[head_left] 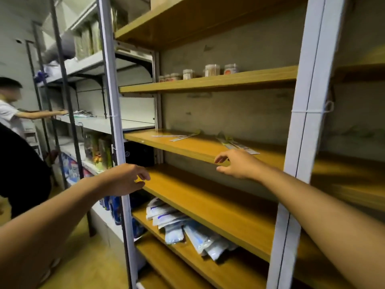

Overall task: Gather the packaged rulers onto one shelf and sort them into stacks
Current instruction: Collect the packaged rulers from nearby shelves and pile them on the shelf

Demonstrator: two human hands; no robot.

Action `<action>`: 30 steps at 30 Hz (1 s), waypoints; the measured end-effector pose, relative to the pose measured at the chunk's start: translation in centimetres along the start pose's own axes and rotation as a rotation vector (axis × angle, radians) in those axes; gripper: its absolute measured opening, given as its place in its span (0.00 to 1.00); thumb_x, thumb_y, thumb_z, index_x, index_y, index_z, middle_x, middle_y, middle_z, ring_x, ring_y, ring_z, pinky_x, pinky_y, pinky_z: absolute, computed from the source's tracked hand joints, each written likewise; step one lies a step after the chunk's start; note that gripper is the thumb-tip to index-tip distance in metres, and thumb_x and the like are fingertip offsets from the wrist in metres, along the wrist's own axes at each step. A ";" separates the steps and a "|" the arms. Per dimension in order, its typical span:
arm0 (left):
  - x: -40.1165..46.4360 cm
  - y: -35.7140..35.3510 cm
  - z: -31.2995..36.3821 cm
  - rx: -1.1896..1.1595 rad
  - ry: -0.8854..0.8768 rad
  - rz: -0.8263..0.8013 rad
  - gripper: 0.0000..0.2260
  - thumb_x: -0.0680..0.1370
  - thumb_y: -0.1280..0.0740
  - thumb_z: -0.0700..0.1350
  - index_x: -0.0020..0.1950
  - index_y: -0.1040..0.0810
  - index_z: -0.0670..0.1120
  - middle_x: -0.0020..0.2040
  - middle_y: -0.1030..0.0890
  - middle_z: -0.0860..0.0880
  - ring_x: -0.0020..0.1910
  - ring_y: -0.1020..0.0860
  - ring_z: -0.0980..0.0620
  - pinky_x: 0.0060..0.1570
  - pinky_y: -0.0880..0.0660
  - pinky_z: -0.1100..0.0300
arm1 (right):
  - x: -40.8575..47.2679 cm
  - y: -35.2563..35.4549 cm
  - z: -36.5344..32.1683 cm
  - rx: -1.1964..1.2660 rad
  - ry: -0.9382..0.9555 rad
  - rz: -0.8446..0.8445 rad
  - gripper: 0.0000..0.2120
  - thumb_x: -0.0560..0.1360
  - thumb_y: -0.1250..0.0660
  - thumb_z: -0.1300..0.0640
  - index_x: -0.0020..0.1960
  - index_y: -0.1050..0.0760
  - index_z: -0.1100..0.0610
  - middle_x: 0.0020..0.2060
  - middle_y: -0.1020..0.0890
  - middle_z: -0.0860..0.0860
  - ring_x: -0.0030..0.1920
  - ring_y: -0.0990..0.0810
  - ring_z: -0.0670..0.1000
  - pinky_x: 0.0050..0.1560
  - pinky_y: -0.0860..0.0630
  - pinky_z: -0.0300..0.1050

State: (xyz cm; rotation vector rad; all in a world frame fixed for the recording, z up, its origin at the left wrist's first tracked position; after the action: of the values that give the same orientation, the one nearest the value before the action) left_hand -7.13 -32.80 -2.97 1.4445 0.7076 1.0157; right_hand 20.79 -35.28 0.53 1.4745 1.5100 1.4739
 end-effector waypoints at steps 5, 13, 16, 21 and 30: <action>7.5 2.2 -0.5 -0.040 -0.003 0.080 0.11 0.79 0.35 0.43 0.60 0.20 0.51 0.54 0.19 0.54 0.51 0.20 0.57 0.53 0.24 0.63 | 5.7 -1.4 2.9 0.034 -0.056 0.082 0.16 0.76 0.33 0.49 0.63 0.24 0.48 0.62 0.23 0.48 0.60 0.25 0.49 0.56 0.29 0.43; 17.8 1.1 -0.3 -0.002 -0.045 0.044 0.12 0.80 0.37 0.43 0.62 0.22 0.50 0.59 0.22 0.53 0.53 0.23 0.56 0.52 0.27 0.62 | 13.4 -1.1 9.8 0.155 -0.297 0.205 0.14 0.74 0.31 0.53 0.59 0.23 0.47 0.59 0.21 0.51 0.57 0.23 0.52 0.58 0.24 0.51; 20.7 0.1 -0.9 0.030 -0.048 0.037 0.13 0.80 0.37 0.44 0.65 0.24 0.50 0.62 0.22 0.52 0.57 0.23 0.53 0.53 0.26 0.61 | 15.2 -2.2 10.6 0.134 -0.357 0.213 0.13 0.73 0.31 0.53 0.58 0.23 0.46 0.59 0.21 0.51 0.58 0.24 0.53 0.58 0.24 0.51; 26.0 -0.4 -3.3 -0.006 -0.051 0.116 0.14 0.80 0.36 0.46 0.66 0.24 0.51 0.64 0.23 0.51 0.58 0.23 0.51 0.51 0.26 0.60 | 17.4 -2.8 12.1 0.032 -0.413 0.182 0.15 0.73 0.31 0.52 0.60 0.23 0.48 0.60 0.21 0.51 0.59 0.23 0.53 0.58 0.25 0.48; 33.7 -3.2 -11.5 -0.108 0.058 0.134 0.18 0.81 0.39 0.55 0.69 0.27 0.51 0.66 0.23 0.48 0.62 0.24 0.46 0.58 0.26 0.54 | 19.5 -2.4 14.8 -0.080 -0.610 0.128 0.16 0.76 0.32 0.49 0.60 0.22 0.54 0.59 0.20 0.53 0.57 0.22 0.53 0.54 0.26 0.45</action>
State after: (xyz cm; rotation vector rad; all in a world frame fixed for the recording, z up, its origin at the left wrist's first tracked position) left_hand -2.18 2.50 -0.50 1.3869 0.5947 1.1860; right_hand 29.00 -12.06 0.39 1.7841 0.9898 0.9949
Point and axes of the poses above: each hand's wrist, its own x-axis towards the middle knuckle, its own y-axis out of the back of the hand, z = x × y, the point moved 8 cm from there along x, towards the middle knuckle
